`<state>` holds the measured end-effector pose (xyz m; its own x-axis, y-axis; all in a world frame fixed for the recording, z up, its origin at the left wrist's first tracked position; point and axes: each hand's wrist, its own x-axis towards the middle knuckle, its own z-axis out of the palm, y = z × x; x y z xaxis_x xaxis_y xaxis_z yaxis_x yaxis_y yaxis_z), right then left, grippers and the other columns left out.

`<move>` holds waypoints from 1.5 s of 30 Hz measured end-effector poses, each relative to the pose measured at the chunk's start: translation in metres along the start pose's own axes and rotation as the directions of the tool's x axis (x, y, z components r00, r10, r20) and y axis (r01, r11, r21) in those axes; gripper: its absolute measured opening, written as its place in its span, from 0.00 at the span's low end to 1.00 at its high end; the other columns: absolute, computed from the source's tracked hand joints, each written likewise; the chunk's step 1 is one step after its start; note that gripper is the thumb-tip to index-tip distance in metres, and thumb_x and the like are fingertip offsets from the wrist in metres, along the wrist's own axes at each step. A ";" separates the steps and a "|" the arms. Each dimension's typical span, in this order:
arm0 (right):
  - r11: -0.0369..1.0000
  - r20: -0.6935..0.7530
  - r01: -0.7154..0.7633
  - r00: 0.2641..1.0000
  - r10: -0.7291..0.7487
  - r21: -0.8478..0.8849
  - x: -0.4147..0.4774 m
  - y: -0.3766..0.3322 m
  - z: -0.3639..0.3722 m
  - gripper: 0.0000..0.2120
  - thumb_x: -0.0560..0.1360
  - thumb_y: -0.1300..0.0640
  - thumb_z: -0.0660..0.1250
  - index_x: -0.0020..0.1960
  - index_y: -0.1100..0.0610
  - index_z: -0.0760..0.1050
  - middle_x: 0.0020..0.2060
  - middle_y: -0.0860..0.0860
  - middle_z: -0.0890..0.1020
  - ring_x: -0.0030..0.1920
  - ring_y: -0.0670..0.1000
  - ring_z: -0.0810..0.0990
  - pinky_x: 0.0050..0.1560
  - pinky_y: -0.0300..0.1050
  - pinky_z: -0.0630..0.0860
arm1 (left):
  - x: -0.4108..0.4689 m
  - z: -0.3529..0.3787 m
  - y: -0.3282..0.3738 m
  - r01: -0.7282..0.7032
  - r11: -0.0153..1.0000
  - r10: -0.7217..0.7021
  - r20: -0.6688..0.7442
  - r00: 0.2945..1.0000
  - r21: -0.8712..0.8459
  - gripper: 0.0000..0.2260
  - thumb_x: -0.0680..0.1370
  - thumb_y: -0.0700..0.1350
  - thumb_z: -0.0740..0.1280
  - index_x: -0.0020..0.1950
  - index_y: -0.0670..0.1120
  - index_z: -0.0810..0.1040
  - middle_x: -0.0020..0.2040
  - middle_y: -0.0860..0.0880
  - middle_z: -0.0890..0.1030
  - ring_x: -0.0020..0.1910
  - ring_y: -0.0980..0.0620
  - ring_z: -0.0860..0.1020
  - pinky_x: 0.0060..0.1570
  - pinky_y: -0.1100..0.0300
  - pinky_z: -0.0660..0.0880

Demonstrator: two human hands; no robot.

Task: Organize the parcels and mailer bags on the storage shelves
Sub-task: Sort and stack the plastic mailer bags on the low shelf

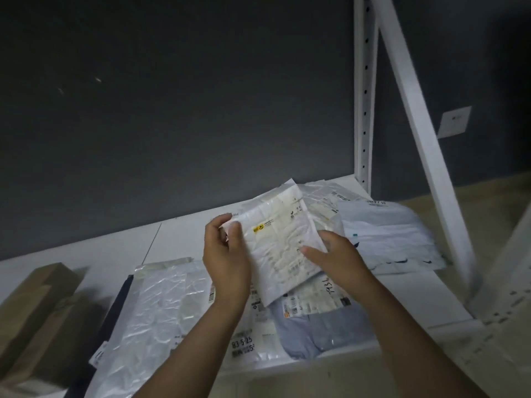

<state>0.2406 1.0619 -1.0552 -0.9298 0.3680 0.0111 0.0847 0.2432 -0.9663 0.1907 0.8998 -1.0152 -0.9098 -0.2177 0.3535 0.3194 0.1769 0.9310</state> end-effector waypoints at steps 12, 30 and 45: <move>0.991 0.004 -0.130 0.992 0.130 0.031 -0.027 0.025 -0.069 0.15 0.73 0.62 0.71 0.57 0.52 0.76 0.51 0.50 0.83 0.47 0.48 0.82 0.38 0.37 0.76 | -0.042 0.007 -0.026 0.152 0.928 -0.325 0.535 0.780 0.341 0.17 0.75 0.43 0.71 0.63 0.47 0.77 0.45 0.52 0.83 0.45 0.54 0.82 0.50 0.56 0.79; 0.709 0.112 -0.054 0.976 0.187 -0.703 -0.044 0.056 -0.039 0.28 0.75 0.44 0.68 0.73 0.45 0.65 0.70 0.49 0.71 0.68 0.51 0.71 0.65 0.44 0.67 | -0.055 -0.011 -0.073 -0.269 0.688 -0.093 0.449 0.888 0.674 0.10 0.74 0.39 0.66 0.53 0.49 0.80 0.57 0.43 0.79 0.55 0.42 0.76 0.47 0.58 0.70; 0.434 -0.136 -0.113 0.990 -0.022 -0.894 0.004 0.109 -0.061 0.29 0.78 0.39 0.59 0.75 0.51 0.62 0.72 0.54 0.68 0.72 0.55 0.65 0.71 0.51 0.61 | -0.060 0.047 -0.092 -0.686 0.515 -0.099 0.831 0.548 0.514 0.33 0.74 0.69 0.60 0.74 0.53 0.65 0.77 0.47 0.60 0.75 0.49 0.59 0.73 0.55 0.59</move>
<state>0.2679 1.1446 -1.1445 -0.8740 0.4813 0.0676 0.4623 0.8661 -0.1903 0.2034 0.9417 -1.1262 -0.7504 0.6605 0.0260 0.6524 0.7337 0.1900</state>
